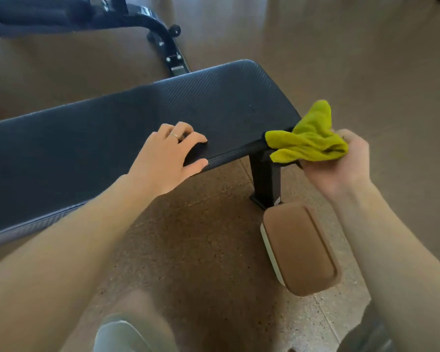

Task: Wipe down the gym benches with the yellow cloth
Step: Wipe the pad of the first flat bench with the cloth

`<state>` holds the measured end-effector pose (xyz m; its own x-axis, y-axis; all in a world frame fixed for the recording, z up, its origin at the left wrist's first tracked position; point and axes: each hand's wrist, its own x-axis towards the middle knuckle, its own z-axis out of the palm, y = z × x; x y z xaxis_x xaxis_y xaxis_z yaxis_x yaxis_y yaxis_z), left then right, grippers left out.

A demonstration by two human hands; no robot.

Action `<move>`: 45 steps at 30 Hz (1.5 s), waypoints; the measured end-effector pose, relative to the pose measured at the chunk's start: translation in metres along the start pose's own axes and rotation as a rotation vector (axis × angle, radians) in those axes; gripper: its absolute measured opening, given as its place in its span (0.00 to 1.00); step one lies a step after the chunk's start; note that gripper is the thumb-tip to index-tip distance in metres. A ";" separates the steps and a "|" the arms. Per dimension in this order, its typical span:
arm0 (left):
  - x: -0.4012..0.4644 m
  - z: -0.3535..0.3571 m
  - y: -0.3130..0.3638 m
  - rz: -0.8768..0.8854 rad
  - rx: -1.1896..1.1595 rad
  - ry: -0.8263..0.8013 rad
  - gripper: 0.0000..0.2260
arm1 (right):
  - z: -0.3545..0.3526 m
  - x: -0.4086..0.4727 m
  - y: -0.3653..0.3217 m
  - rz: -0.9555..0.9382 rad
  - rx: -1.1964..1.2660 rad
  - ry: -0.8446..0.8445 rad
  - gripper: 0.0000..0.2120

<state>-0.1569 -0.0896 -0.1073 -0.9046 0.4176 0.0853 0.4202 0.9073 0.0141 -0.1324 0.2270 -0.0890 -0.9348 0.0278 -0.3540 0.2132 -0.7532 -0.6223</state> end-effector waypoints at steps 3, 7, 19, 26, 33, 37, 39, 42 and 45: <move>-0.003 0.016 -0.001 0.002 -0.001 0.076 0.23 | 0.045 0.001 -0.017 -0.179 -0.236 0.071 0.10; -0.002 0.020 -0.004 0.001 -0.031 0.118 0.23 | 0.082 0.035 0.006 -0.379 -1.293 0.153 0.15; -0.002 0.027 -0.005 0.010 -0.002 0.178 0.23 | 0.064 0.068 0.089 -0.511 -2.254 -0.081 0.27; -0.002 0.027 -0.005 -0.005 -0.015 0.163 0.25 | 0.060 0.054 0.093 -0.594 -2.259 -0.282 0.27; -0.001 0.029 -0.005 -0.015 -0.012 0.164 0.24 | 0.047 0.098 0.043 -0.478 -2.261 -0.006 0.25; -0.001 0.029 -0.004 -0.012 0.010 0.168 0.24 | 0.065 0.072 0.084 -0.542 -2.216 0.029 0.27; -0.002 0.029 -0.003 -0.009 0.007 0.171 0.24 | 0.068 0.051 0.106 -0.618 -2.193 -0.085 0.28; -0.002 0.027 -0.003 -0.031 -0.006 0.157 0.24 | 0.065 0.048 0.108 -0.672 -2.179 -0.159 0.28; -0.001 0.026 -0.002 -0.037 -0.005 0.147 0.25 | 0.061 0.056 0.101 -0.719 -2.173 -0.171 0.28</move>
<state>-0.1586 -0.0911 -0.1336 -0.8994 0.3722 0.2293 0.3876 0.9215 0.0244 -0.1809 0.1120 -0.1288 -0.9545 -0.2493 0.1635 -0.2780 0.9425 -0.1856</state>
